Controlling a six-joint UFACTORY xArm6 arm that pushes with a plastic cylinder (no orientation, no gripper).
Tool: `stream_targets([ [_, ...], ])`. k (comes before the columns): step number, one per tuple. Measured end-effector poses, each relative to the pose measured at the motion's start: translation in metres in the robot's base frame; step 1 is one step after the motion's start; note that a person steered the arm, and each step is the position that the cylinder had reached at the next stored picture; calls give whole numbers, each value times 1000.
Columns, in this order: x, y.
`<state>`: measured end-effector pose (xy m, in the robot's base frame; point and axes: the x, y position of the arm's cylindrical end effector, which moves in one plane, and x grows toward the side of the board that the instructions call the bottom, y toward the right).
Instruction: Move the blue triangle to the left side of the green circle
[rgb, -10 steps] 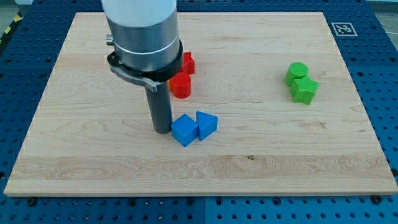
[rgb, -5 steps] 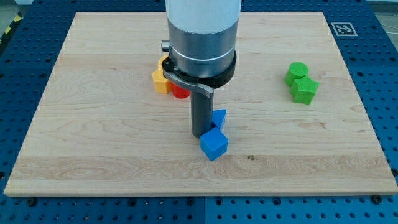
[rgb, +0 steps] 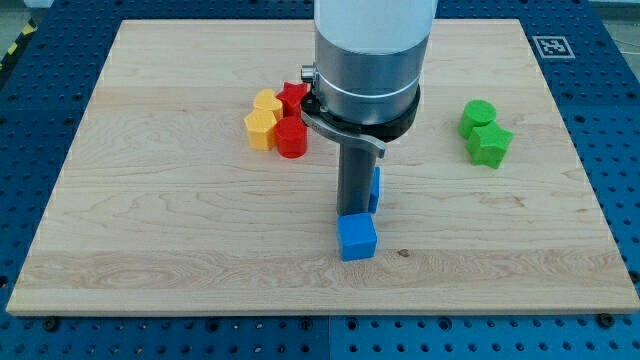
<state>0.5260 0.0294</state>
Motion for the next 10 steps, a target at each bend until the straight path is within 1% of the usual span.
stream_targets([
  [4, 0, 8],
  [6, -12, 15],
  [8, -12, 15],
  [10, -22, 19],
])
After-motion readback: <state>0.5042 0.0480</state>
